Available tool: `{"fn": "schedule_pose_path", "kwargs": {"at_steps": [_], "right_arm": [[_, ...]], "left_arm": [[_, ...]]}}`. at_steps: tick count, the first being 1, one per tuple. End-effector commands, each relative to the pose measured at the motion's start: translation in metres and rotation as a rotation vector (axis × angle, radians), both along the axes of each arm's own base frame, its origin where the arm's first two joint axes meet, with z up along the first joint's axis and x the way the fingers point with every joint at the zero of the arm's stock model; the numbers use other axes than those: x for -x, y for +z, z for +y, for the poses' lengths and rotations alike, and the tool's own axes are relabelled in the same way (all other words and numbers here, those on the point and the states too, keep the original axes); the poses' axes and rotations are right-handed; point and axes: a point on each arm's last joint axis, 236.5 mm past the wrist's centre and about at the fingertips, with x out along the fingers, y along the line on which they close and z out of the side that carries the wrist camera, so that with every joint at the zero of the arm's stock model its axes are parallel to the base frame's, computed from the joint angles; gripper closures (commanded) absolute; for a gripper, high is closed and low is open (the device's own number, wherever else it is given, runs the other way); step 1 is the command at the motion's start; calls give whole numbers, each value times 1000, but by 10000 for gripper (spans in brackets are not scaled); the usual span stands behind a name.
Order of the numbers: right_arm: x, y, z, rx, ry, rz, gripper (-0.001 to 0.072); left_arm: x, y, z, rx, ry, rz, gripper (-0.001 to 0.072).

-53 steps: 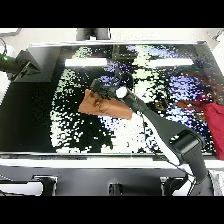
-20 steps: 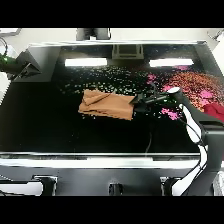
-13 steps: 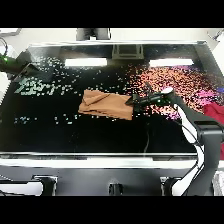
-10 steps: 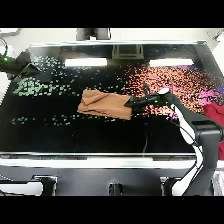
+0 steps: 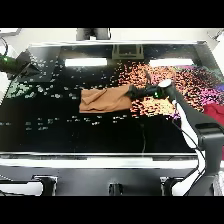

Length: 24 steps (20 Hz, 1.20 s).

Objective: Fold the clothes and pants, and hang the long-sleeved shirts on hangers.

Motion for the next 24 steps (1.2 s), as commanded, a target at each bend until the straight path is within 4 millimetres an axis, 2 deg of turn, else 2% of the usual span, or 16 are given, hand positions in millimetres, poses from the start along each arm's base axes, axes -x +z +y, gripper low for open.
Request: {"fn": "schedule_pose_path", "kwargs": {"at_steps": [1, 4, 8, 12, 15, 17, 19, 21, 24], "right_arm": [[-61, 73, -38, 40, -174, -160, 685], [-100, 124, -112, 87, -344, -253, 685], [-119, 165, -231, 112, -559, -323, 685], [-108, 170, -356, 161, -762, -339, 685], [-88, 168, -441, 229, -885, -357, 685], [-66, 161, -492, 259, -953, -338, 685], [-44, 156, -529, 295, -993, -321, 685], [-20, 150, -556, 298, -1024, -282, 684], [6, 141, -563, 284, -997, -209, 684]], "left_arm": [[0, 0, 0, 1, -2, 0, 689], [2, -1, -1, 1, -7, 7, 689], [5, -3, -1, 1, -15, 23, 689], [5, -3, -1, 1, -13, 24, 689], [5, -3, -1, 4, -8, 27, 689], [5, -3, -1, 16, 11, 36, 689], [5, -3, -1, 25, 28, 45, 690], [5, -3, -1, 30, 36, 50, 689], [5, -3, -1, 39, 50, 58, 689]]}}
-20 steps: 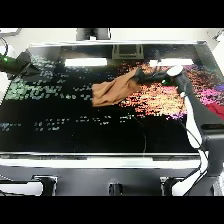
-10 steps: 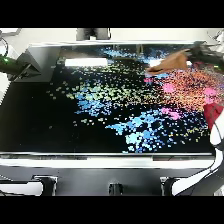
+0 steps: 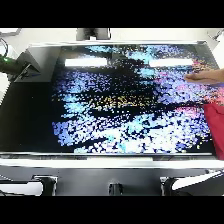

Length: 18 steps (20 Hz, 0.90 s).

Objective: Fold the clothes and pants, and hang the long-sleeved shirts on hangers.

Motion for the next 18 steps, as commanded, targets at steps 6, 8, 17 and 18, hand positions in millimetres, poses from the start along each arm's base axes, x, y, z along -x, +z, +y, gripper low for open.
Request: {"fn": "schedule_pose_path", "kwargs": {"at_steps": [6, 8, 17, 18], "right_arm": [[90, 12, -40, 21, -40, 150, 685], [111, 19, -45, -11, -68, 164, 685], [163, 48, -26, -30, -81, 255, 685], [170, 46, -22, -37, -81, 285, 685]], "left_arm": [[0, -2, -5, 19, 21, 21, 689], [0, -2, -11, 27, 9, 23, 689], [3, -2, -37, 34, -39, 28, 689], [4, -2, -39, 33, -42, 28, 689]]}}
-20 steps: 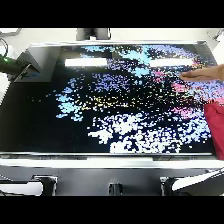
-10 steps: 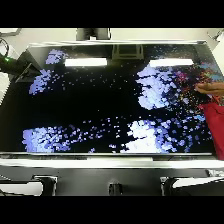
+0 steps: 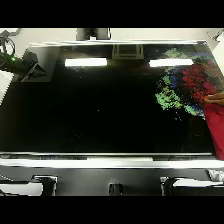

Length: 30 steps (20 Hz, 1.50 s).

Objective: Fold the clothes and pants, and hang the long-sleeved shirts on hangers.

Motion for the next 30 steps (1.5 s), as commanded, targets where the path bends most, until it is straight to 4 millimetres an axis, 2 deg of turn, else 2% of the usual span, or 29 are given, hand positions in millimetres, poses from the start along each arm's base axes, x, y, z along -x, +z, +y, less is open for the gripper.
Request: {"fn": "schedule_pose_path", "kwargs": {"at_steps": [1, 5, 8, 9, 14, 18, 21, 25, 27, 28, 29, 30], "right_arm": [[26, -2, 15, -27, 0, 100, 685], [62, -10, 16, -11, -53, 253, 685], [83, -30, 12, -22, -79, 357, 685], [87, -41, 11, -35, -85, 388, 685], [124, -131, 7, -125, -120, 610, 685], [148, -177, 5, -164, -111, 752, 684], [165, -196, 0, -154, -120, 832, 684], [171, -198, -14, -97, -142, 857, 674], [177, -198, -17, -87, -148, 882, 528], [186, -197, -15, -92, -155, 918, 520], [196, -196, -15, -92, -162, 963, 478], [208, -193, -16, -89, -183, 1009, 350]], "left_arm": [[2, 0, -9, 0, -18, 2, 689], [3, 0, -16, 0, -33, 2, 689], [3, -1, -20, 0, -42, 3, 689], [3, -2, -21, 0, -44, 4, 689], [2, -7, -26, 1, -56, 17, 689], [1, -13, -27, 2, -58, 29, 689], [-1, -17, -27, 2, -58, 38, 689], [-1, -18, -27, 2, -59, 39, 689], [-1, -18, -27, 2, -59, 39, 689], [-1, -18, -27, 2, -60, 39, 689], [-1, -18, -27, 1, -62, 38, 690], [-1, -18, -27, 1, -61, 38, 689]]}}
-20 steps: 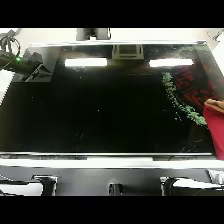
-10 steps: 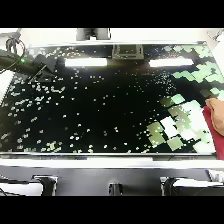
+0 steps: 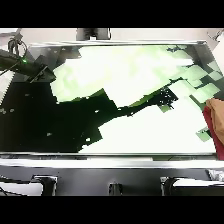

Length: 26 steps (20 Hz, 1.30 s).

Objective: Fold the clothes and pants, and hang the long-sleeved shirts on hangers.

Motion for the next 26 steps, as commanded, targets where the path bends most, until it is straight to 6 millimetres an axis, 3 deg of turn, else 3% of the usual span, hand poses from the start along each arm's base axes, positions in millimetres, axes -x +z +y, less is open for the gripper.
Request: {"fn": "schedule_pose_path", "kwargs": {"at_steps": [1, 3, 5, 6, 7, 9, 10, 11, 12, 14, 17, 20, 22, 26], "right_arm": [[37, 8, -6, 37, -45, 152, 191], [41, 21, -11, 88, -61, 153, 197], [25, 38, -18, 154, -70, 56, 234], [4, 46, -18, 172, -53, -46, 340], [-31, 57, -12, 170, -11, -193, 390], [-107, 83, 17, 157, 161, -445, 431], [-140, 93, 43, 141, 269, -516, 517], [-175, 101, 81, 107, 410, -580, 638], [-204, 108, 122, 69, 535, -630, 681], [-256, 125, 221, 2, 771, -726, 682], [-292, 151, 355, -18, 1043, -825, 683], [-291, 169, 472, -50, 1252, -899, 683], [-283, 166, 514, -42, 1340, -888, 683], [-282, 168, 542, -13, 1360, -899, 683]], "left_arm": [[0, 0, 0, -3, -6, -4, 689], [0, 0, 0, -6, -12, -7, 689], [0, -1, 1, -13, -21, -13, 689], [0, -1, 2, -23, -30, -20, 689], [-1, -3, 5, -40, -32, -26, 690], [-9, -3, 14, -82, -32, -64, 690], [-13, -1, 18, -101, -32, -94, 689], [-18, 2, 23, -122, -38, -129, 689], [-22, 6, 28, -145, -45, -166, 689], [-25, 17, 39, -191, -60, -233, 689], [-23, 41, 62, -263, -33, -312, 690], [-15, 70, 76, -335, -24, -393, 690], [-10, 78, 76, -338, -22, -410, 690], [-10, 78, 73, -338, -27, -412, 688]]}}
